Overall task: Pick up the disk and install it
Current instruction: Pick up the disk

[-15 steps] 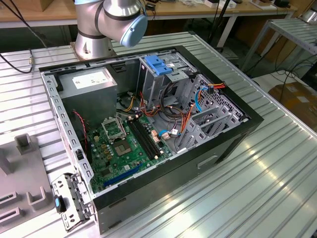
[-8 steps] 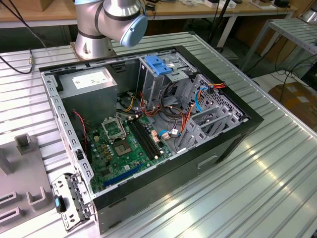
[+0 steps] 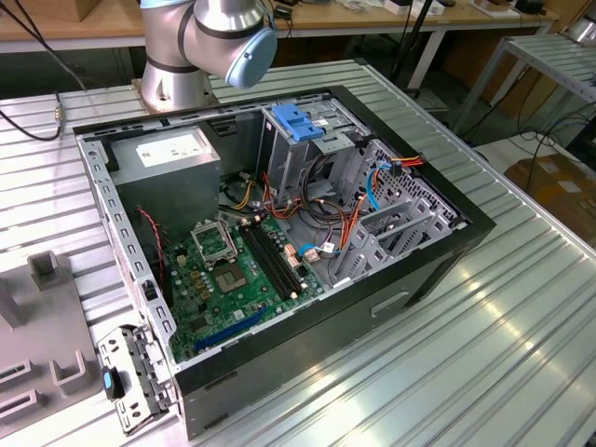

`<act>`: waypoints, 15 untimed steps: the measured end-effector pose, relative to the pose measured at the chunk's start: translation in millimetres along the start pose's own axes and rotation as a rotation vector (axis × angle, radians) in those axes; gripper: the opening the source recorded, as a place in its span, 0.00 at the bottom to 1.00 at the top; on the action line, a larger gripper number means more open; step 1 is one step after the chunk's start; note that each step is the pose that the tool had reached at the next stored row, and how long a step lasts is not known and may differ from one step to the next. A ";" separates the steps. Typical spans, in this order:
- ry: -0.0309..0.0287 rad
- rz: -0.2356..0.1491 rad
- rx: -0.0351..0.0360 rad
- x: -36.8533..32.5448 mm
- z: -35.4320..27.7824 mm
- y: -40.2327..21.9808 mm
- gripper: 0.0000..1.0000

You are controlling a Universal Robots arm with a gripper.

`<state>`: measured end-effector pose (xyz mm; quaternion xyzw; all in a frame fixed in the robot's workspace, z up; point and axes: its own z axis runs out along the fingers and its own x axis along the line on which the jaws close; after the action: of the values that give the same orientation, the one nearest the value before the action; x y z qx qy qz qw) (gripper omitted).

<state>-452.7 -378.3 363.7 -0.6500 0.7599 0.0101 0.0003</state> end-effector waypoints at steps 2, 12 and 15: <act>0.0005 -0.029 0.0002 0.0 0.7 0.0 0.31; 0.0020 -0.209 0.0092 0.1 5.9 -0.1 0.45; 0.0017 -0.223 0.0157 -0.1 8.7 0.5 0.45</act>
<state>-453.3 -378.1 355.0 -0.7303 0.6831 0.0035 0.0058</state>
